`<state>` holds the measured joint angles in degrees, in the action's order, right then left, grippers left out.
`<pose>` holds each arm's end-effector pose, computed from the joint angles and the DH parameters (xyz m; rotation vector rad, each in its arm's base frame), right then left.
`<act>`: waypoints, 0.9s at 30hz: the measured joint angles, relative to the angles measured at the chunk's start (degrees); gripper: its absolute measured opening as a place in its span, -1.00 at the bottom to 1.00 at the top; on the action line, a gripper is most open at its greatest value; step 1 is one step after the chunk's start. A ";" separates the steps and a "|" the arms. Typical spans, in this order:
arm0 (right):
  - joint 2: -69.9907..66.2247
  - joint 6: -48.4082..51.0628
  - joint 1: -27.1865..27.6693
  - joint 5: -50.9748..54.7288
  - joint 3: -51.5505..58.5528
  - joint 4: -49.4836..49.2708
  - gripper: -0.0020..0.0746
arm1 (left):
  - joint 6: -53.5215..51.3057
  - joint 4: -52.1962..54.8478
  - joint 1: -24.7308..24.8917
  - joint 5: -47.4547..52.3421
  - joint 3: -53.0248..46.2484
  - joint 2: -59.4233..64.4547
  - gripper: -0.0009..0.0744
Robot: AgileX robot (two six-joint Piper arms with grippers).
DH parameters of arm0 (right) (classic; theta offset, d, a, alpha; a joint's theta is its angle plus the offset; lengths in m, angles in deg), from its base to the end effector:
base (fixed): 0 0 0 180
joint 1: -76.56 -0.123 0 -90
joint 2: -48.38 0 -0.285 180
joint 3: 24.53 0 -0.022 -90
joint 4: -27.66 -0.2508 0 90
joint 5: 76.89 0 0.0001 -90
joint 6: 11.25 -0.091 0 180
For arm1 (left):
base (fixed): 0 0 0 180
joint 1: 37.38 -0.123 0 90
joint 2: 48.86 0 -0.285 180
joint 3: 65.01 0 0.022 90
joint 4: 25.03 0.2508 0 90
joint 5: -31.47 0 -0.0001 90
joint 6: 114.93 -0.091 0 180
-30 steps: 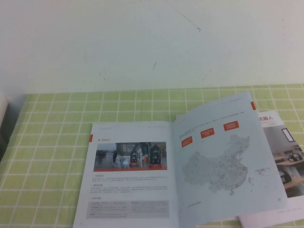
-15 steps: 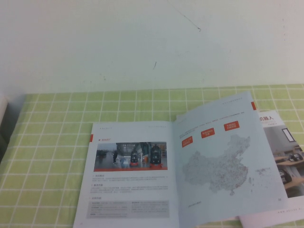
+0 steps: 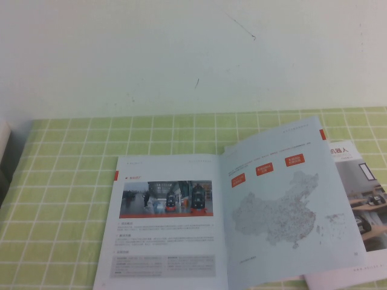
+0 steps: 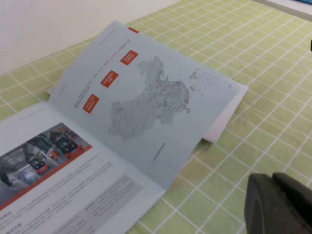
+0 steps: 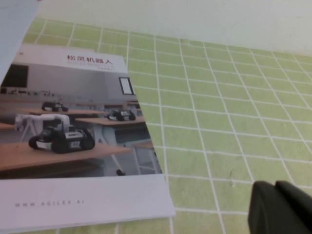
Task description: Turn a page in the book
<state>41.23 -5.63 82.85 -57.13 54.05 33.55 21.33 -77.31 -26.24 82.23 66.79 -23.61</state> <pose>0.0527 -0.0090 0.1748 -0.0541 1.8455 -0.2451 0.0322 -0.0632 0.3121 0.6909 1.7806 -0.7101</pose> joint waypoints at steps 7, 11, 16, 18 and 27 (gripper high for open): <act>0.00 -0.03 0.00 0.52 -0.09 -0.27 -0.95 | 0.00 0.00 0.00 0.00 0.00 0.00 -0.99; 0.00 -0.13 0.00 0.52 -0.09 -0.27 -0.95 | 0.00 0.00 0.00 0.00 0.00 0.00 -0.99; 0.00 -0.13 0.00 0.62 -0.09 -0.27 -0.95 | 0.13 0.00 0.00 0.00 0.00 0.00 -0.99; 0.00 -0.13 0.00 0.62 -0.09 -0.29 -0.95 | 0.13 0.00 0.00 0.00 0.00 0.00 -0.99; 0.00 -0.13 0.00 0.62 -0.09 -0.39 -0.95 | 0.13 0.00 0.00 0.00 0.00 0.00 -0.99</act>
<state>41.23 -5.76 82.85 -56.51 53.96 33.16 21.46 -77.31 -26.24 82.23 66.79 -23.61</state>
